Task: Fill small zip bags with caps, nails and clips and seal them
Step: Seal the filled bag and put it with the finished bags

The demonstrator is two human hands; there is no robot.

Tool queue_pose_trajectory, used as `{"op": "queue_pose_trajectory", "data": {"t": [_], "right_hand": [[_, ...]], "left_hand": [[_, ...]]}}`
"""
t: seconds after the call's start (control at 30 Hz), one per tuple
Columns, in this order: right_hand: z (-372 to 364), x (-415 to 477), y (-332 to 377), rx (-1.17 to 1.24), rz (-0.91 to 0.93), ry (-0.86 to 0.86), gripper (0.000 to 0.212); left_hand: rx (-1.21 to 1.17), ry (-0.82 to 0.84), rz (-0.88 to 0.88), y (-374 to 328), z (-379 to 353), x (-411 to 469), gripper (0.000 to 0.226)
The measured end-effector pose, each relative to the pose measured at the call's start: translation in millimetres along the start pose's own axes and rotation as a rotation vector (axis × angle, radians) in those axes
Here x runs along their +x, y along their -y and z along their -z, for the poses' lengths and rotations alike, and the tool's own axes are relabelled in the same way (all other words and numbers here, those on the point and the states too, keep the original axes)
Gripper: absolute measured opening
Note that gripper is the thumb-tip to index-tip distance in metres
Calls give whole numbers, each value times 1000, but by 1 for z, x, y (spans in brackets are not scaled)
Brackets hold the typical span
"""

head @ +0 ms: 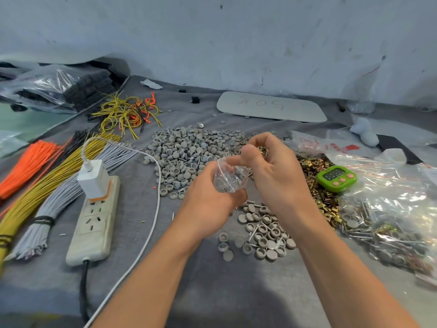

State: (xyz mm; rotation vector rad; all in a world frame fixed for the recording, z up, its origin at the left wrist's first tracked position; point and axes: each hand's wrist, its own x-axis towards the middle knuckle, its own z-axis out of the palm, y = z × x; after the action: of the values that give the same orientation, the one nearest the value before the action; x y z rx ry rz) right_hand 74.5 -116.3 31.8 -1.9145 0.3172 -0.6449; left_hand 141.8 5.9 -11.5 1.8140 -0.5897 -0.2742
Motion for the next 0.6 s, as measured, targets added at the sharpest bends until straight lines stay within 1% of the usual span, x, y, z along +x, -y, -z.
{"op": "queue_pose_trajectory", "data": {"t": [0.1,0.2,0.27,0.37,0.4,0.43,0.47,0.5,0.57,0.6], "right_hand": [[0,1,4,20,45,-61,11],[-5,1,5,9,78,-60,9],[-7,1,3,-8,93,-67,10],[3,4,-1,198,69,-169,17],[10,5,-4,227,55,-215,21],[15,5,-8,191,34,-245,24],[20,6,-14,94,14,-248,27],[23,5,-20,-43,-13,-211,29],[25,2,-29,-329,-84,-41,27],[27,0,-32,-430,-114,61,19]], "left_hand": [[-20,5,8,-1,0,1,49],[-110,55,-10,-6,-1,1,50],[-176,63,-14,-9,-2,0,44],[-244,4,35,-9,-1,0,37],[-261,4,51,-8,-1,-1,36],[-298,18,65,-9,1,-1,32],[-350,33,86,-11,3,-2,27],[-408,42,112,-13,5,-3,22],[-508,34,156,-16,12,-4,22],[-554,23,173,-17,15,-4,26]]}}
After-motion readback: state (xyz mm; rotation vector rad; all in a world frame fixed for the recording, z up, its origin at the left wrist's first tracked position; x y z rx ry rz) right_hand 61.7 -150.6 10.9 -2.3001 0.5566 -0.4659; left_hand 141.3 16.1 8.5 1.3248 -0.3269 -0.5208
